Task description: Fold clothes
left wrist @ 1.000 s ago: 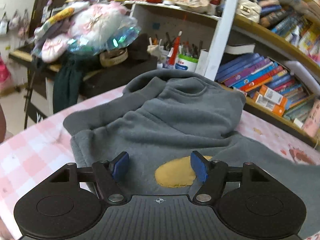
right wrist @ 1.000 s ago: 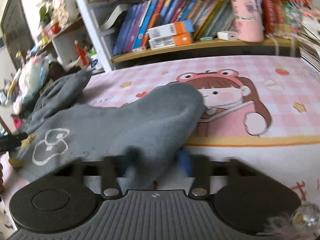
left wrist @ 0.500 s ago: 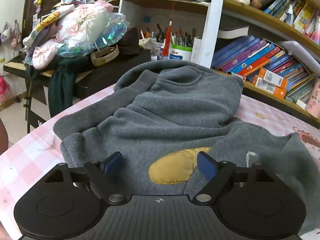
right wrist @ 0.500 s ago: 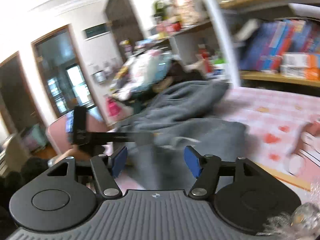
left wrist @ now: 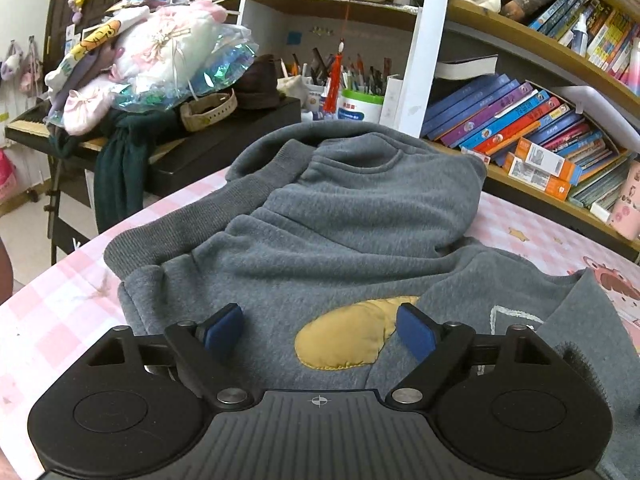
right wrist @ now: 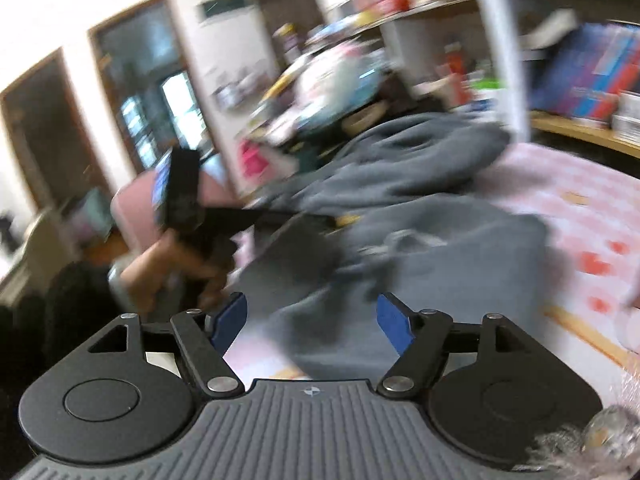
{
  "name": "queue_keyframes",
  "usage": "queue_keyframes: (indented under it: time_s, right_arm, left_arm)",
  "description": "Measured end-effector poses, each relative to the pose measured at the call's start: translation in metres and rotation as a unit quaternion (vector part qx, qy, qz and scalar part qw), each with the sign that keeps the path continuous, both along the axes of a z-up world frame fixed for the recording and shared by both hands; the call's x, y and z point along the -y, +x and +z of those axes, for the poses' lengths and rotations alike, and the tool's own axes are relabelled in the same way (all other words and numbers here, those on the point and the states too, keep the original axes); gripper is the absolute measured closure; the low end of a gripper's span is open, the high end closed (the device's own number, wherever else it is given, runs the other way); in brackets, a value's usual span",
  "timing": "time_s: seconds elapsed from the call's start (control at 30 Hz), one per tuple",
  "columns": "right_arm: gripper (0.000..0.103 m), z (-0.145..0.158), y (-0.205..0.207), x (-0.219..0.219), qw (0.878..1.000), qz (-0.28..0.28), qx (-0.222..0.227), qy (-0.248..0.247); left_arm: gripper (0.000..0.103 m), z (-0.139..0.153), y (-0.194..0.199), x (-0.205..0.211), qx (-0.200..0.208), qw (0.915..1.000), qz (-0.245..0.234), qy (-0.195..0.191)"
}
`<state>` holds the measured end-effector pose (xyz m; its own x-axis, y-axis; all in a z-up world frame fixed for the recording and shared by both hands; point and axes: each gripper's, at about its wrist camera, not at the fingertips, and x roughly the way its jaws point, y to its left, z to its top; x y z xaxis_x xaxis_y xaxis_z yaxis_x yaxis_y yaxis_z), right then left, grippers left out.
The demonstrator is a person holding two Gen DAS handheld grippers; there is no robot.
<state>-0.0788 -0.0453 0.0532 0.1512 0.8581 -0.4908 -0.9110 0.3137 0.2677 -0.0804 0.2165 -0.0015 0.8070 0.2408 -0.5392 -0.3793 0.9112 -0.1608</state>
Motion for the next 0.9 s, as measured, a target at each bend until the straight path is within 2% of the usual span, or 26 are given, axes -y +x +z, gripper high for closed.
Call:
queue_keyframes:
  time_s: [0.07, 0.13, 0.17, 0.23, 0.27, 0.3, 0.43, 0.5, 0.6, 0.7, 0.73, 0.77, 0.83, 0.87, 0.9]
  right_arm:
    - [0.033, -0.005, -0.011, -0.022, 0.999, 0.020, 0.019, -0.028]
    - [0.033, -0.015, -0.018, -0.043, 0.996, 0.017, 0.051, -0.068]
    - [0.038, -0.020, -0.019, -0.051, 0.994, 0.009, 0.067, -0.089]
    - [0.062, -0.025, -0.020, -0.056, 0.989, -0.015, 0.097, -0.109]
    - [0.081, -0.024, -0.019, -0.054, 0.988, -0.028, 0.105, -0.109]
    - [0.091, -0.020, -0.016, -0.046, 0.988, -0.046, 0.109, -0.100]
    - [0.092, 0.001, -0.004, -0.002, 0.984, -0.131, 0.115, -0.047]
    - [0.092, 0.013, 0.001, 0.032, 0.973, -0.194, 0.121, -0.028]
    - [0.092, 0.024, 0.004, 0.090, 0.946, -0.302, 0.118, -0.013]
    - [0.092, 0.024, -0.001, 0.152, 0.911, -0.401, 0.088, -0.029]
    - [0.092, 0.020, -0.003, 0.167, 0.904, -0.420, 0.070, -0.040]
    - [0.090, 0.014, -0.004, 0.180, 0.899, -0.433, 0.050, -0.054]
    - [0.068, 0.003, -0.009, 0.202, 0.885, -0.457, 0.017, -0.084]
    - [0.061, -0.001, -0.012, 0.207, 0.878, -0.469, 0.020, -0.098]
    - [0.061, -0.003, -0.014, 0.209, 0.869, -0.481, 0.028, -0.111]
  left_arm:
    - [0.017, 0.000, 0.000, -0.001, 0.002, 1.0000, 0.000, -0.003]
    - [0.016, 0.000, -0.001, -0.002, 0.004, 1.0000, 0.000, -0.006]
    - [0.016, 0.000, -0.001, -0.002, 0.005, 1.0000, -0.001, -0.007]
    - [0.016, 0.000, -0.002, -0.003, 0.008, 0.9999, -0.001, -0.011]
    - [0.016, 0.000, -0.002, -0.003, 0.010, 0.9999, -0.001, -0.013]
    - [0.016, 0.000, -0.002, -0.003, 0.011, 0.9998, -0.001, -0.014]
    - [0.016, 0.000, -0.002, -0.004, 0.011, 0.9998, 0.000, -0.015]
    - [0.016, 0.000, -0.002, -0.004, 0.011, 0.9998, -0.001, -0.015]
    - [0.016, 0.000, -0.002, -0.003, 0.011, 0.9998, -0.001, -0.015]
    - [0.015, 0.000, -0.002, -0.003, 0.010, 0.9999, -0.002, -0.014]
    - [0.015, 0.000, -0.001, -0.002, 0.009, 0.9999, -0.003, -0.012]
    - [0.014, 0.000, -0.001, -0.001, 0.007, 0.9999, -0.004, -0.010]
    - [0.013, -0.001, 0.000, 0.000, 0.004, 0.9999, -0.010, -0.006]
    - [0.013, -0.001, 0.001, 0.000, 0.002, 0.9999, -0.010, -0.004]
    - [0.013, -0.001, 0.001, -0.001, 0.001, 0.9999, -0.011, -0.002]
